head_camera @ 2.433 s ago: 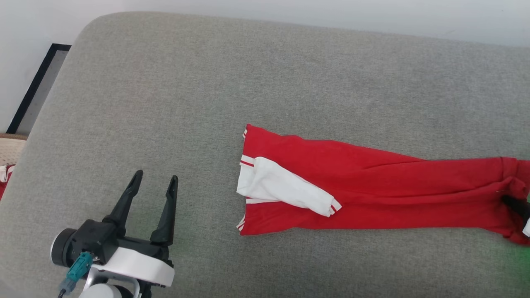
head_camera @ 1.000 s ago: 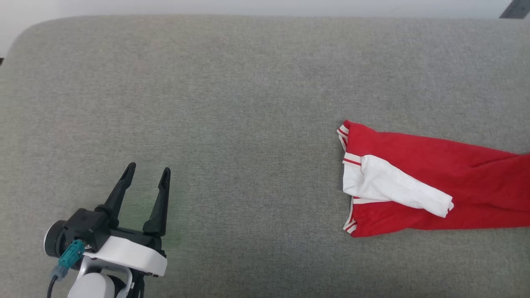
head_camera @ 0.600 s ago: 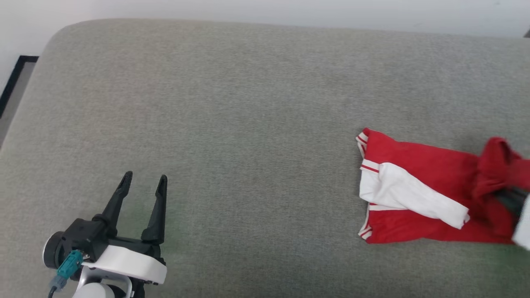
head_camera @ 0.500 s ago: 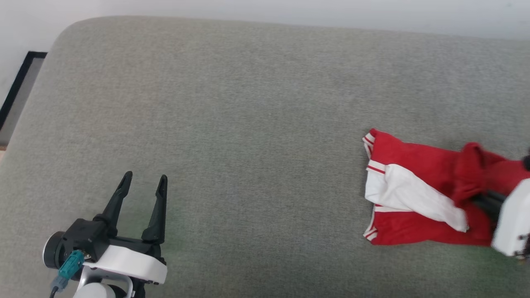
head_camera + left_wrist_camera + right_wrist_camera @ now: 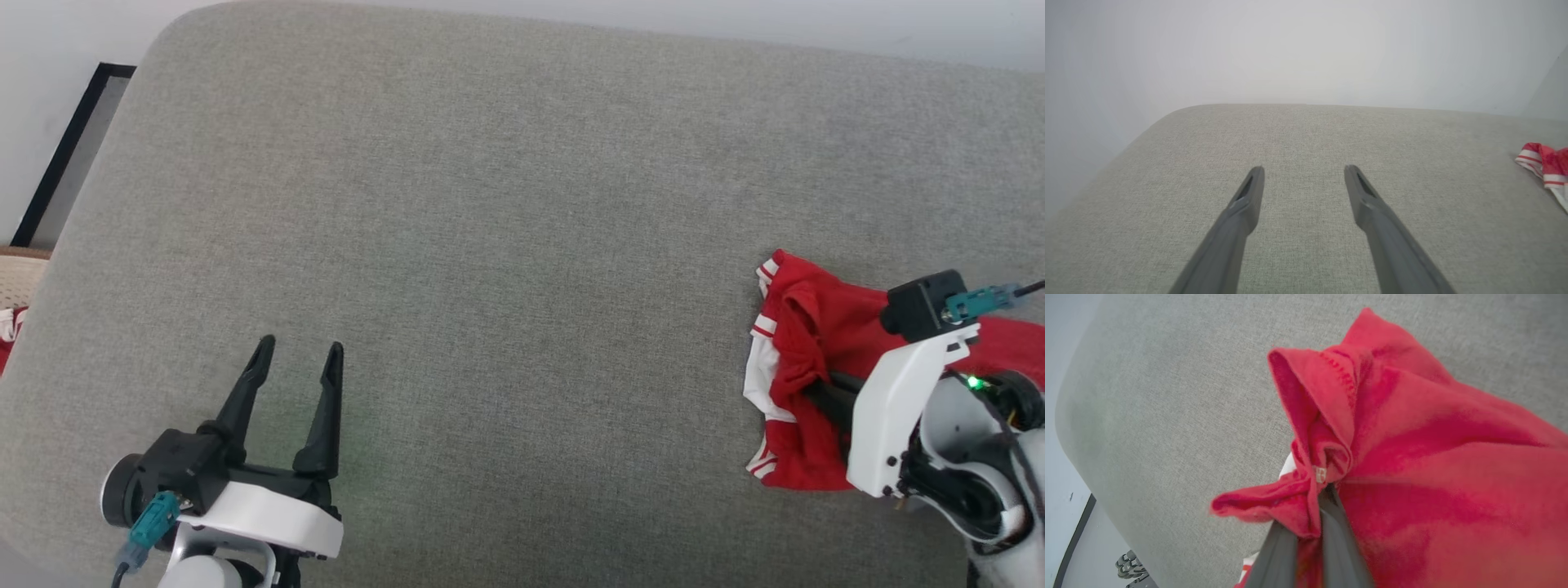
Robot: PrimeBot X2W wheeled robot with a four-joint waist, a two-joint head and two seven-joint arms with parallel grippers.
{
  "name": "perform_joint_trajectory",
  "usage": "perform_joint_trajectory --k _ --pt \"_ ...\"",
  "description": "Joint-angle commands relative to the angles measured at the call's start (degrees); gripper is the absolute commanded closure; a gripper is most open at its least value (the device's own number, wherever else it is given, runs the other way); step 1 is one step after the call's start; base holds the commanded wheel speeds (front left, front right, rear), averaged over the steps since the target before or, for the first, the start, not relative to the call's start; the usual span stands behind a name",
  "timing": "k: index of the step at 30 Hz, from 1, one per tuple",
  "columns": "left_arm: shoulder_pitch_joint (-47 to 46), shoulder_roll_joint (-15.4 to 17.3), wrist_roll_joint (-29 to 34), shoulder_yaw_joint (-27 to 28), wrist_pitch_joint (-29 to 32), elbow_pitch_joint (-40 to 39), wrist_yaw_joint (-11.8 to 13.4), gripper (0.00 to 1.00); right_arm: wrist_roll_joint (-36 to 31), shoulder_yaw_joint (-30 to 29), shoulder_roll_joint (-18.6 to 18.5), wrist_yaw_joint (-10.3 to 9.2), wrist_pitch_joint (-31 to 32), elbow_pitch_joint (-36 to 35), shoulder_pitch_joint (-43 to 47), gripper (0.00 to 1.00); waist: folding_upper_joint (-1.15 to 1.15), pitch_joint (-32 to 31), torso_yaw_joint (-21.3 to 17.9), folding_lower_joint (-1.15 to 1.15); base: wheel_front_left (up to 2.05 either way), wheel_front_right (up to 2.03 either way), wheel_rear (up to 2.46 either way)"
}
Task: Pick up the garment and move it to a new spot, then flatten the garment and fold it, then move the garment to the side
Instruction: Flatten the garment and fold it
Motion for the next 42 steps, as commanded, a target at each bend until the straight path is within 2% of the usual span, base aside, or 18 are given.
perform_joint_trajectory --k 1,4,5,6,7,8,14,19,22,26,36,42 --pt "-0.7 -0.1 0.1 -0.2 -0.3 0.1 0.2 0.00 0.1 0.6 0.5 0.00 -1.3 1.4 -0.8 1.00 0.00 0.0 0.1 0.00 0.00 0.00 0.00" --pt "-0.7 -0.1 -0.3 -0.2 -0.3 0.6 0.2 0.00 -0.1 1.9 0.1 0.00 -3.4 4.4 -1.2 1.00 0.00 -0.4 0.1 0.00 0.00 0.00 0.00" --pt "-0.5 0.0 -0.4 -0.1 -0.3 0.8 0.2 0.00 0.0 2.2 0.1 0.00 -4.2 5.1 -1.4 0.89 0.00 -0.7 0.0 0.00 0.00 0.00 0.00" --pt "-0.2 0.1 -0.6 0.1 -0.3 0.9 0.2 0.00 0.2 2.6 0.0 0.00 -4.8 5.6 -1.5 0.59 0.00 -0.9 -0.2 0.00 0.00 0.00 0.00" --pt "0.2 0.3 -0.7 0.2 -0.3 1.0 0.2 0.00 0.5 3.1 -0.1 0.00 -5.6 5.7 -1.6 0.03 0.00 -1.2 -0.4 0.00 0.00 0.00 0.00" --pt "0.5 0.5 -0.7 0.3 -0.3 1.0 0.2 0.00 0.7 3.5 -0.2 -0.01 -6.5 5.8 -1.8 0.00 0.00 -1.5 -0.7 0.00 0.00 0.00 0.00" --pt "1.4 1.2 -0.2 0.0 -0.3 1.5 0.2 0.00 1.7 5.7 -2.0 0.00 -10.8 5.2 -2.2 0.00 0.00 -2.8 -2.5 0.00 0.00 0.00 0.00" --pt "1.7 1.6 -0.5 -0.3 -0.3 1.8 0.2 0.00 3.1 5.9 -5.3 -0.01 -16.0 4.7 -1.4 0.00 0.00 -4.2 -4.1 0.00 0.00 0.00 0.00" --pt "2.1 1.8 -1.2 -0.1 -0.3 1.8 0.2 0.00 3.6 5.5 -7.2 0.00 -21.1 5.2 -0.5 0.00 0.00 -5.0 -4.9 0.00 0.00 0.00 0.00" --pt "2.9 1.6 -1.6 0.3 -0.3 2.6 0.2 0.00 3.8 3.7 -8.1 -0.01 -30.9 8.4 1.0 0.00 0.00 -6.7 -6.0 0.00 0.00 0.00 0.00" --pt "5.4 0.3 -3.4 2.2 -0.3 4.9 0.2 0.00 0.2 2.8 -5.0 0.00 -51.1 18.2 2.7 0.00 0.00 -11.1 -8.5 0.00 0.00 0.00 0.00" --pt "7.3 -0.2 -3.2 2.8 -0.3 4.5 0.2 0.00 -1.6 1.5 -3.6 0.00 -55.7 19.0 5.1 0.00 0.00 -13.8 -8.9 0.00 0.00 0.00 0.00"
